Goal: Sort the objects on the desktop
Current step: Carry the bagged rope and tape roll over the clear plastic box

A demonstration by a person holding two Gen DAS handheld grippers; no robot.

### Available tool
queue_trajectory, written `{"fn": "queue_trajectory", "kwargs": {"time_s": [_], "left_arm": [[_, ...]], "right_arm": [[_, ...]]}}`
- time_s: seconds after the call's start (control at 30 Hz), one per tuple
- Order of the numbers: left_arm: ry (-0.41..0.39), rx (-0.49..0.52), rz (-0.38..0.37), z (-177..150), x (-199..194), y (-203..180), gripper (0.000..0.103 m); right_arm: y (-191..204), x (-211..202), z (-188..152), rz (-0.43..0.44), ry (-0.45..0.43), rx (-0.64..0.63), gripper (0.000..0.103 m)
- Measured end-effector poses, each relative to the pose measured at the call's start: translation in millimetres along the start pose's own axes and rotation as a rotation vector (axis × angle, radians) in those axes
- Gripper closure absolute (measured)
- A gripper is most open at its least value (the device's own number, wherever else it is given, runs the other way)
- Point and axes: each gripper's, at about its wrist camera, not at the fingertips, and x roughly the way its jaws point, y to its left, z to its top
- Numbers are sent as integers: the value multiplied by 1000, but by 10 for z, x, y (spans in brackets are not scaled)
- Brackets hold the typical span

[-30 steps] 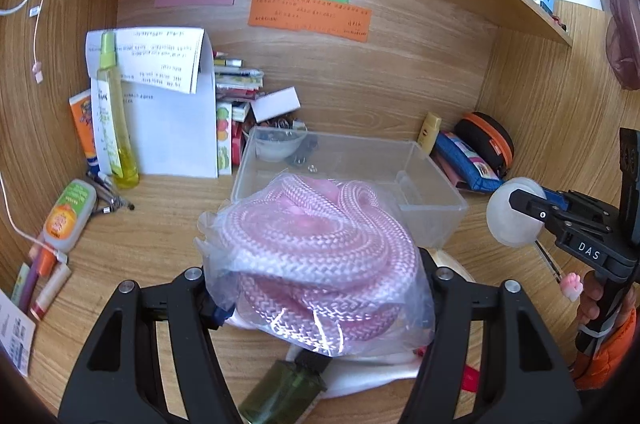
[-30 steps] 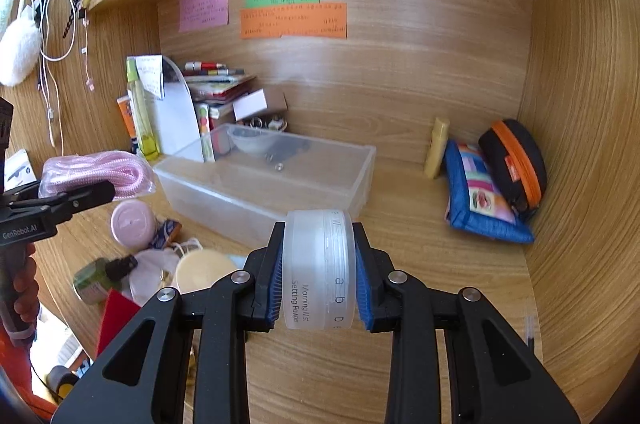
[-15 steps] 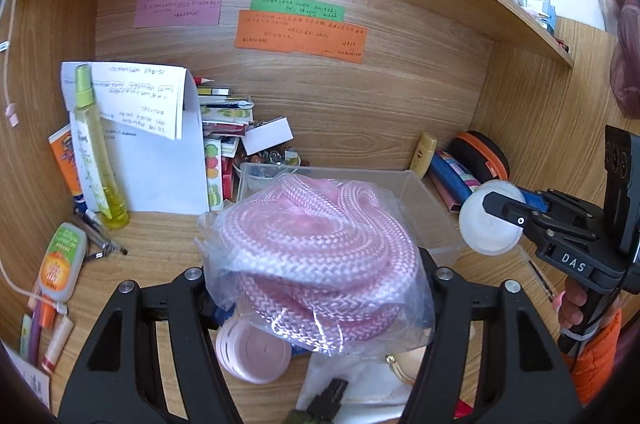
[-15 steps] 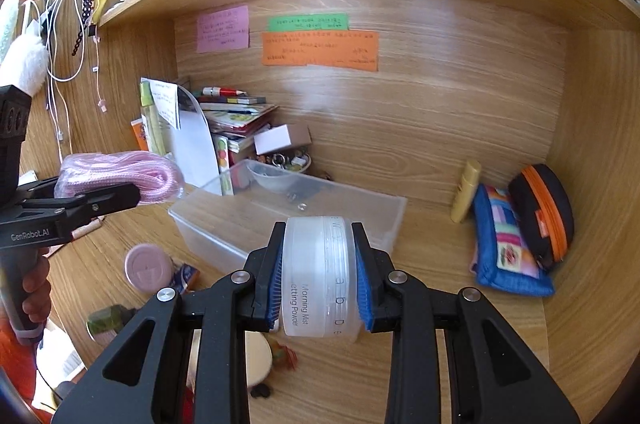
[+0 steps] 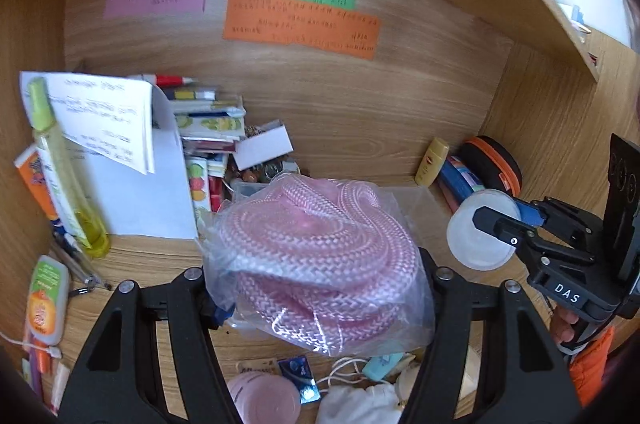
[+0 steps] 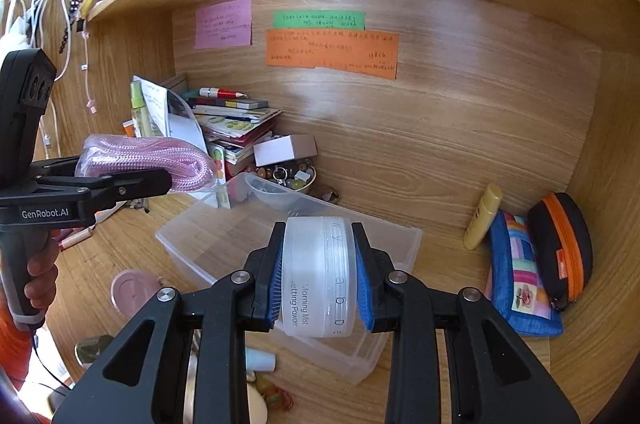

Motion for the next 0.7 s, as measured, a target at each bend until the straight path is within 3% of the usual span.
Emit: {"fn": "queue_trajectory", "kwargs": {"time_s": [0.33,0.7], "left_arm": [[112,10,-7,69,546,82,38],[205,14,-41,-15,989,80,38]], "right_arm": [[-181,533,58,9,80,29,76],[-265,1088,-115,22,207,57,76]]}}
